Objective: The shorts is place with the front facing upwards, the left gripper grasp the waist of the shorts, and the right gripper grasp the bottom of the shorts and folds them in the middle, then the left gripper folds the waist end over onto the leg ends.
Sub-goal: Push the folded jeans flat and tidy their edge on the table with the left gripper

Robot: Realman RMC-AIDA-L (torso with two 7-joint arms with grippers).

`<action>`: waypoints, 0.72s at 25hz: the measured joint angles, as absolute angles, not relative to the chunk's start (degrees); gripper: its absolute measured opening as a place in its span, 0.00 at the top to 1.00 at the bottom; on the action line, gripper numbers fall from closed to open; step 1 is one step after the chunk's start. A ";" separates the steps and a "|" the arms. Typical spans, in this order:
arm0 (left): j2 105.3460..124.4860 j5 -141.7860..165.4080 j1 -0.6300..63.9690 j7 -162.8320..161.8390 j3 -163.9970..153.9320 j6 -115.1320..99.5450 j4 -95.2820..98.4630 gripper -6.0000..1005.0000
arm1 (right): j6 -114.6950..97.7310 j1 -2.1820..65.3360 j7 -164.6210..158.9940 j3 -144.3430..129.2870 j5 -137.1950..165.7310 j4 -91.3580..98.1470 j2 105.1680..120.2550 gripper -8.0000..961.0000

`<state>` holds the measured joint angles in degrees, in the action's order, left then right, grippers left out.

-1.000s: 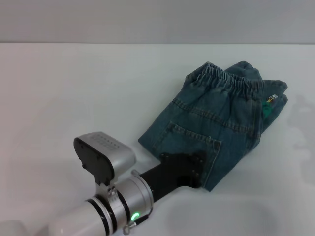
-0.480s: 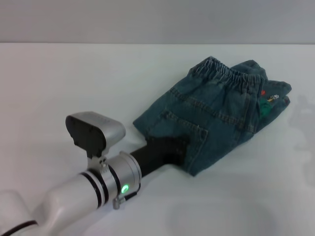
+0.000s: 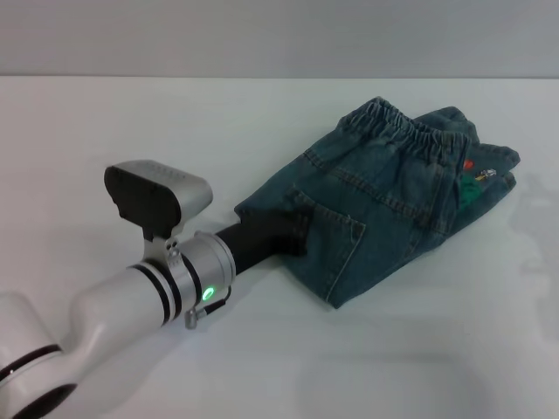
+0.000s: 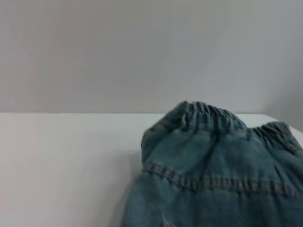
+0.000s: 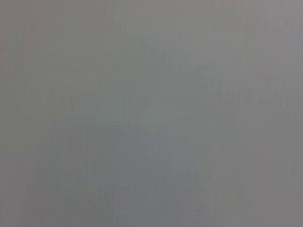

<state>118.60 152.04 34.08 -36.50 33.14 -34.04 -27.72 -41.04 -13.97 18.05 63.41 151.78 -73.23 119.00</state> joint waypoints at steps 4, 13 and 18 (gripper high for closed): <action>117.70 152.50 32.06 -36.40 33.91 -36.64 -31.75 0.98 | -41.07 -14.08 18.06 63.33 151.78 -73.24 119.00 0.99; 117.75 162.68 23.62 -38.35 34.87 -45.03 -38.42 0.97 | -41.07 -13.54 18.09 63.24 151.78 -72.62 119.00 0.99; 118.00 163.92 23.85 -42.49 31.95 -44.65 -37.29 0.97 | -41.07 -13.29 18.11 63.25 151.78 -72.58 118.95 0.99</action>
<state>118.00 163.92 23.85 -42.49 31.95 -44.65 -37.29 -41.07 -13.28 18.11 63.25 151.78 -72.58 118.95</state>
